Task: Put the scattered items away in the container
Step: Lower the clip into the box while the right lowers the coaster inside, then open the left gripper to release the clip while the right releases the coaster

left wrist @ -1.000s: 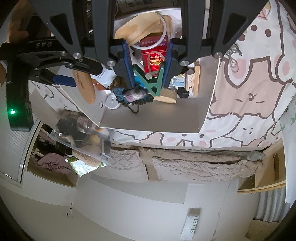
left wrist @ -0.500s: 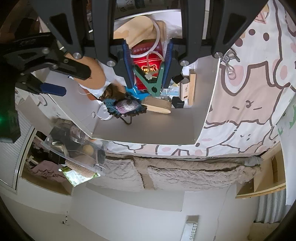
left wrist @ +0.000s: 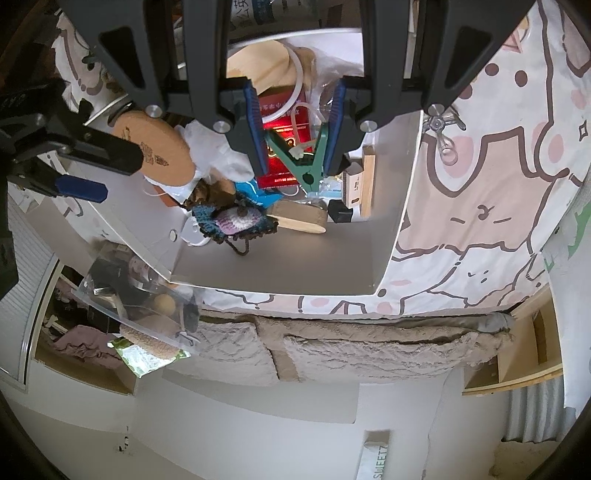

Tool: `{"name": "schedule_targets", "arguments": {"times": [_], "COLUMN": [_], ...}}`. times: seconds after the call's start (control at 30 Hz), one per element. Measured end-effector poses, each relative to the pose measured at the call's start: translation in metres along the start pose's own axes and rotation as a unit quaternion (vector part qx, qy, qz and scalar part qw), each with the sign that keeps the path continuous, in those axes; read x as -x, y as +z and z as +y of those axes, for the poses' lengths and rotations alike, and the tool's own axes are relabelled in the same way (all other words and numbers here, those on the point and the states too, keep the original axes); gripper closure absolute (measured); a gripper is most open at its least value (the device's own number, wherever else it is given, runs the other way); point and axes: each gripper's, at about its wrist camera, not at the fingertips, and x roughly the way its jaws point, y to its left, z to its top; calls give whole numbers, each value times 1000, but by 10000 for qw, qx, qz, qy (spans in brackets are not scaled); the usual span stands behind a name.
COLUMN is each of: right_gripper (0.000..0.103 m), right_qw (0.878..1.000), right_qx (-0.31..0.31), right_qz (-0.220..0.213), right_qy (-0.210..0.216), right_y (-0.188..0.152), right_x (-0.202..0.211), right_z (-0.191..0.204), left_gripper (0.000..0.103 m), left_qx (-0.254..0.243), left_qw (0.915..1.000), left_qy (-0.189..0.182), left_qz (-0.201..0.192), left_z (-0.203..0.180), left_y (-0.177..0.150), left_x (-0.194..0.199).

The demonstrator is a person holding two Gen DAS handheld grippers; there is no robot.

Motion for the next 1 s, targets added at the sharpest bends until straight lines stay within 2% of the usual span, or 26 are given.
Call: {"name": "schedule_targets", "arguments": {"times": [0.13,0.17,0.23,0.27,0.4,1.0], "right_gripper": [0,0,0,0,0,0], "right_qw": [10000,10000,10000,10000,9999,9994], "right_qx": [-4,-5,-17,-26,-34,-59], "right_qz": [-31,-47,-84,-96,-96,-261], "right_qy": [16,11,6,4,-42,-208], "right_y": [0,-1,-1,-2,-2,-2], "right_x": [2,3,5,6,8,13], "right_z": [0,0,-1,-2,-4,-6], "left_gripper": [72,68,11,5,3,3], "left_qx": [46,62,83,134,239,261], "left_qw": [10000,10000,10000,9998,9996,9996], "left_qy": [24,31,22,23,-64,6], "left_qz": [0,-5,-36,-128,-159,-148], "left_z": [0,0,0,1,2,3], "left_y": [0,0,0,0,2,0], "left_x": [1,3,4,7,12,18]}}
